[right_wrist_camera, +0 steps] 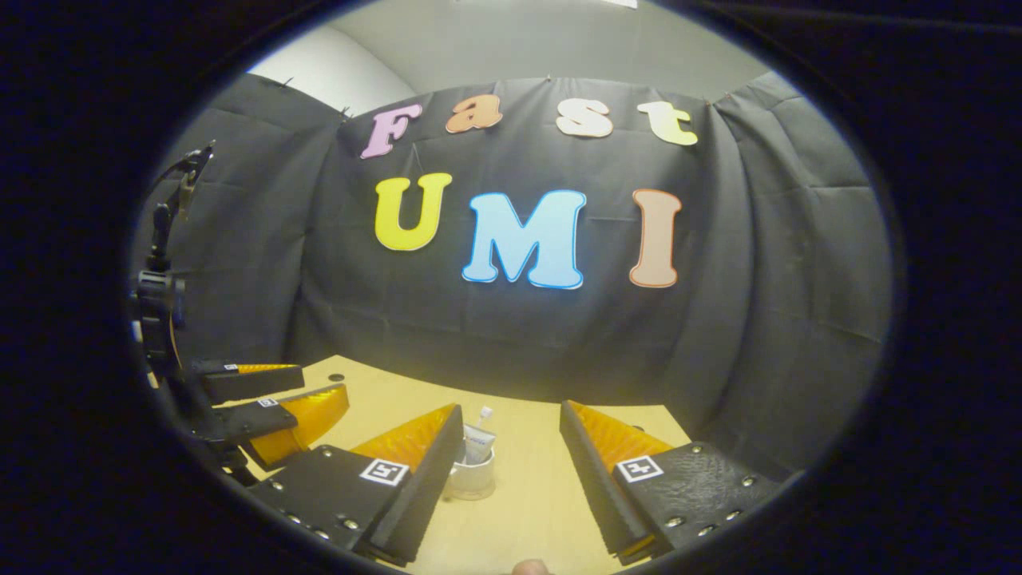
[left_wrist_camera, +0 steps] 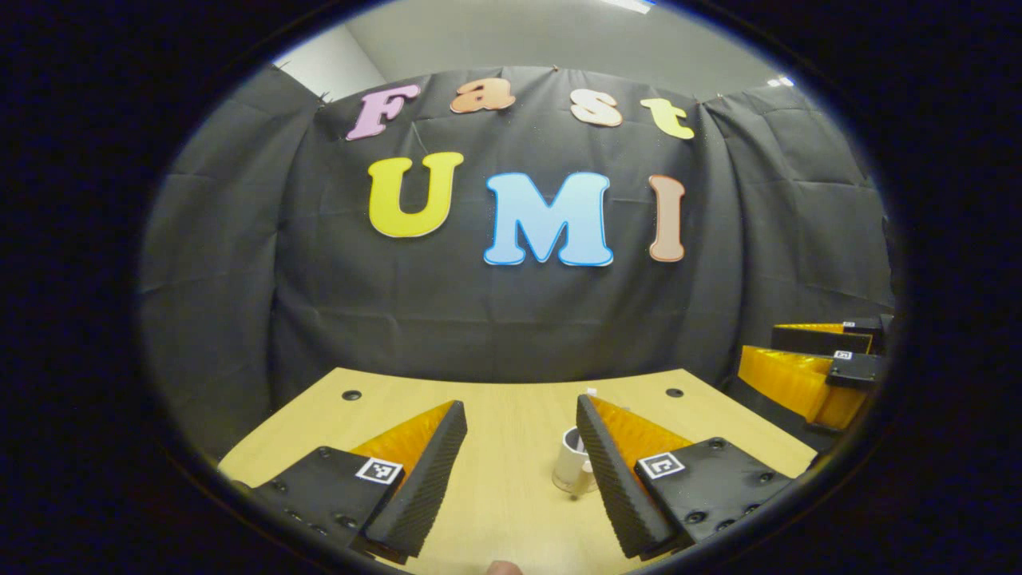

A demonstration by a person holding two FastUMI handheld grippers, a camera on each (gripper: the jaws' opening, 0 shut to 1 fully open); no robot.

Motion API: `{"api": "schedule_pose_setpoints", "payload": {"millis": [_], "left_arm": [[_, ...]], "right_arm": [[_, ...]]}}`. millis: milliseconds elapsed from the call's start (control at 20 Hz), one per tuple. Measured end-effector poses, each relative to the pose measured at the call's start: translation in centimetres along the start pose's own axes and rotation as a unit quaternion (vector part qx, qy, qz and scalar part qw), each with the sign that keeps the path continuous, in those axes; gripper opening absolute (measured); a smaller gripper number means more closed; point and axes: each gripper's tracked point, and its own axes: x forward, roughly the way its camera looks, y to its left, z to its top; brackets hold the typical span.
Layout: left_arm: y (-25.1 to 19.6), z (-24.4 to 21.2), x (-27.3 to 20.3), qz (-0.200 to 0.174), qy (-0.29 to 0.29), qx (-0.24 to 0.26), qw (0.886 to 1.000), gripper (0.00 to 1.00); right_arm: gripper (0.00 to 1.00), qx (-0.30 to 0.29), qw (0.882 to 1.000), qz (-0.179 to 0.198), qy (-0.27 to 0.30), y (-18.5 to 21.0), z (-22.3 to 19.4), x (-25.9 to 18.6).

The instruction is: Put the toothbrush and toothpaste on the desktop into the cup, then pick up the cup and place it on the coaster on the desktop.

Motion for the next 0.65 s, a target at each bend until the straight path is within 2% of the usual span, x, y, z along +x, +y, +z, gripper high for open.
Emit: {"api": "schedule_pose_setpoints", "payload": {"millis": [150, 400, 450, 650], "left_arm": [[1.4, 0.3, -0.6, 0.002, -0.015, -0.003, 1.0, 0.92], [3.2, 0.5, -2.5, 0.005, -0.03, 0.002, 1.0, 0.92], [3.2, 0.5, -2.6, 0.004, -0.035, 0.005, 0.999, 0.99], [2.9, 0.8, -3.2, -0.001, -0.05, 0.026, 0.998, 0.99]], "right_arm": [[0.8, -0.002, 1.0, -0.019, -0.006, 0.7, 0.3, -0.9], [0.8, 0.008, 1.0, -0.022, -0.006, 2.2, 0.5, -2.0], [0.8, 0.012, 1.0, -0.024, -0.007, 2.2, 0.6, -2.1], [0.8, 0.033, 0.999, -0.025, -0.001, 2.5, 0.3, -2.6]]}}
